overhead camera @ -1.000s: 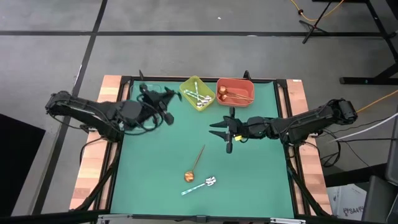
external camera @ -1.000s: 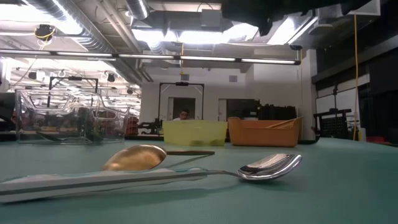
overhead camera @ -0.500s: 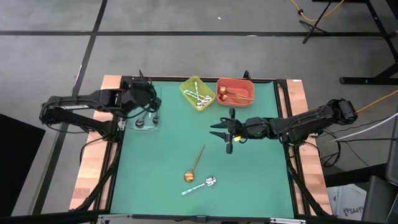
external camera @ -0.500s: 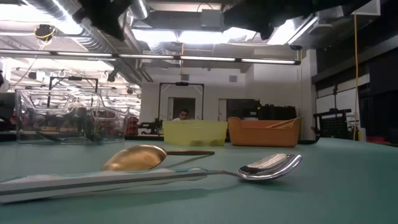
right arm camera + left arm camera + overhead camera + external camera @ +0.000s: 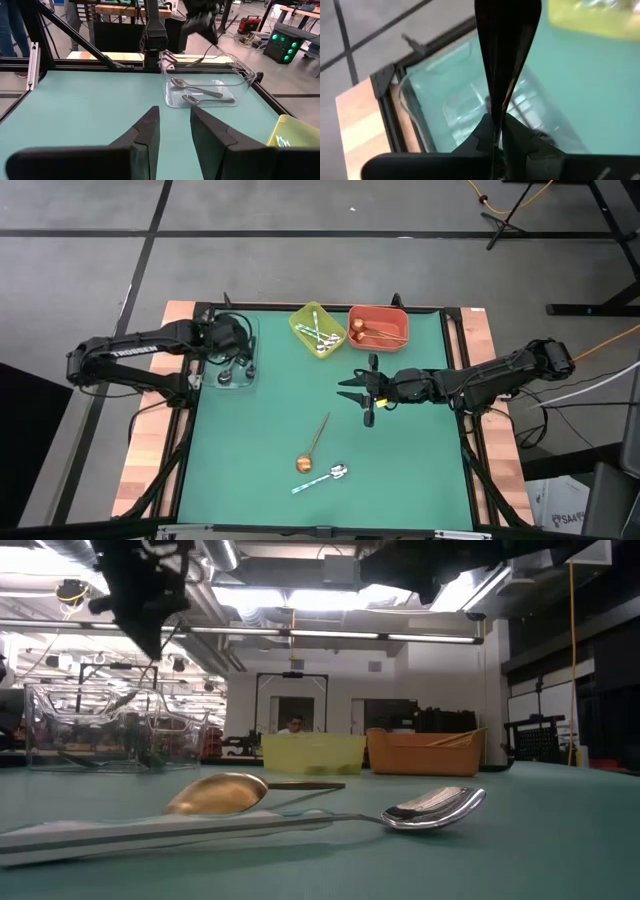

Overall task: Sort silverware by color (type)
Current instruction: Put the black spoon into the transparent bin

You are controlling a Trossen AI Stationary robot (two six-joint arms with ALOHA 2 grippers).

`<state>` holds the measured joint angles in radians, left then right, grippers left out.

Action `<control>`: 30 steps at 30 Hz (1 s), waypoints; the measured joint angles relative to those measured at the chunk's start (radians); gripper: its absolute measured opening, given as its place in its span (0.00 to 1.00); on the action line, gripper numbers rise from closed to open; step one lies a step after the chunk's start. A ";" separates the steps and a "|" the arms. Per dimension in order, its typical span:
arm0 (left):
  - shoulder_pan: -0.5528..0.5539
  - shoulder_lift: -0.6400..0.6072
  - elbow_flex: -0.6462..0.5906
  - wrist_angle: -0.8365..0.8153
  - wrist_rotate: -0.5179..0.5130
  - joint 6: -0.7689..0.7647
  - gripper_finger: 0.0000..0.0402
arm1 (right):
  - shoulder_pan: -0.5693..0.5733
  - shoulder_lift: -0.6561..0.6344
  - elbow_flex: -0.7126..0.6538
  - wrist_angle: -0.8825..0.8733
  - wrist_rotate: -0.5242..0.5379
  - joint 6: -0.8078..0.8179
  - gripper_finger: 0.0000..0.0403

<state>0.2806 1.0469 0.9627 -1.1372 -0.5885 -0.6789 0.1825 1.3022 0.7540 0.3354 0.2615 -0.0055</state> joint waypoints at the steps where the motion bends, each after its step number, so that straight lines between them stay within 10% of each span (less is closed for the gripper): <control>1: 0.008 0.001 -0.019 0.004 0.006 0.000 0.03 | 0.000 0.000 0.000 -0.001 0.000 0.000 0.25; 30: 0.201 0.002 -0.460 0.457 0.082 0.008 0.05 | 0.000 0.000 0.000 -0.002 0.000 0.000 0.25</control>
<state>0.4818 1.0485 0.5024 -0.6800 -0.5068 -0.6704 0.1825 1.3025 0.7540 0.3332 0.2611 -0.0055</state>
